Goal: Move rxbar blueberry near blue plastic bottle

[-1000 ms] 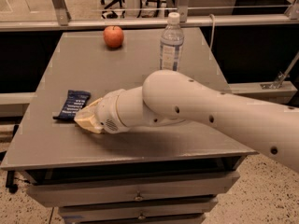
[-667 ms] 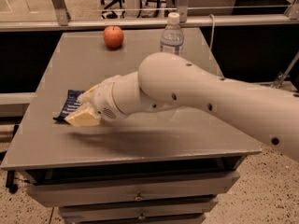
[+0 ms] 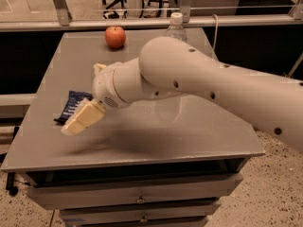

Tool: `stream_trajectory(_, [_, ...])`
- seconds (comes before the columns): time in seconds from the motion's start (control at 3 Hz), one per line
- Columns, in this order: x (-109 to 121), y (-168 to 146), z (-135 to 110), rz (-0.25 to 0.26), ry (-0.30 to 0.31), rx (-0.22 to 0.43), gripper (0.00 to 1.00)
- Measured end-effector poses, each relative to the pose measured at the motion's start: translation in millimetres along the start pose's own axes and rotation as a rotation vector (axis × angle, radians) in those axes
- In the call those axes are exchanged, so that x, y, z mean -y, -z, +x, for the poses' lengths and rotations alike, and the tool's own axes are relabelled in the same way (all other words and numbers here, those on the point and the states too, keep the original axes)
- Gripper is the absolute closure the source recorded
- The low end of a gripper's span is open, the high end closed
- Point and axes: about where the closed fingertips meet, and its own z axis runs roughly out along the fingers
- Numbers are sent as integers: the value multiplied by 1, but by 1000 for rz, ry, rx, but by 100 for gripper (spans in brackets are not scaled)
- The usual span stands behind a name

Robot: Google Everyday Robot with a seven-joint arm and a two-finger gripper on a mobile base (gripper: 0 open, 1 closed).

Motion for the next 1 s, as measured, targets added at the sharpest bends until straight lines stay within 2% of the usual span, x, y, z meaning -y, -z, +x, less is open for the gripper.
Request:
stream_trajectory(0.67, [11,-32,25,-13,-32,72,0])
stream_trajectory(1.0, [21,-44,29,-17,-39,93,0])
